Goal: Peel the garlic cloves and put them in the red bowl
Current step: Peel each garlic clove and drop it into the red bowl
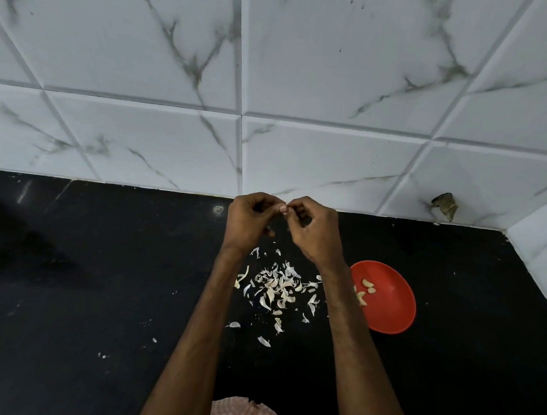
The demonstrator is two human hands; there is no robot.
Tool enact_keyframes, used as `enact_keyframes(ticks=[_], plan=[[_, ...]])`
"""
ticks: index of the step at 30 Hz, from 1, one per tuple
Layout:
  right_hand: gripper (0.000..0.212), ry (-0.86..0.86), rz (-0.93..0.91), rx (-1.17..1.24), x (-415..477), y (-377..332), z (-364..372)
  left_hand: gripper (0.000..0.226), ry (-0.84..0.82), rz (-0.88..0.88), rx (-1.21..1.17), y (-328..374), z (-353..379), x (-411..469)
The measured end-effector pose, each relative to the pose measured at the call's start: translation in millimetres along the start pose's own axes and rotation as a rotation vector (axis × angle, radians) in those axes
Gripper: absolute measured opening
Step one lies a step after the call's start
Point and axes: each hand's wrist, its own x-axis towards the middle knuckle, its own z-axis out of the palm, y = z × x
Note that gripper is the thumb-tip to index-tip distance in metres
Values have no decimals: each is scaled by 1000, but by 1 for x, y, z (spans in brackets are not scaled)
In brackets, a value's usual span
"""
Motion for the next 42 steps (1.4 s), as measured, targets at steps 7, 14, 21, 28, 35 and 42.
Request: enact_keyframes(ticks=[7, 14, 21, 28, 35, 42], plan=[[7, 6, 58, -12, 0, -2, 2, 4, 17, 9, -72, -4, 7, 0], [5, 50, 100, 32, 1, -4, 6, 6, 39, -10, -192, -4, 12, -1], [9, 75, 169, 128, 1, -8, 6, 12, 13, -34, -292, -5, 14, -2], [8, 58, 313, 347, 4, -9, 7, 16, -2, -36, -381, -8, 13, -3], [14, -57, 418, 520, 6, -14, 7, 21, -15, -120, -482, -11, 12, -2], [8, 8, 384, 448, 6, -8, 6, 14, 3, -178, -455, -6, 14, -5]])
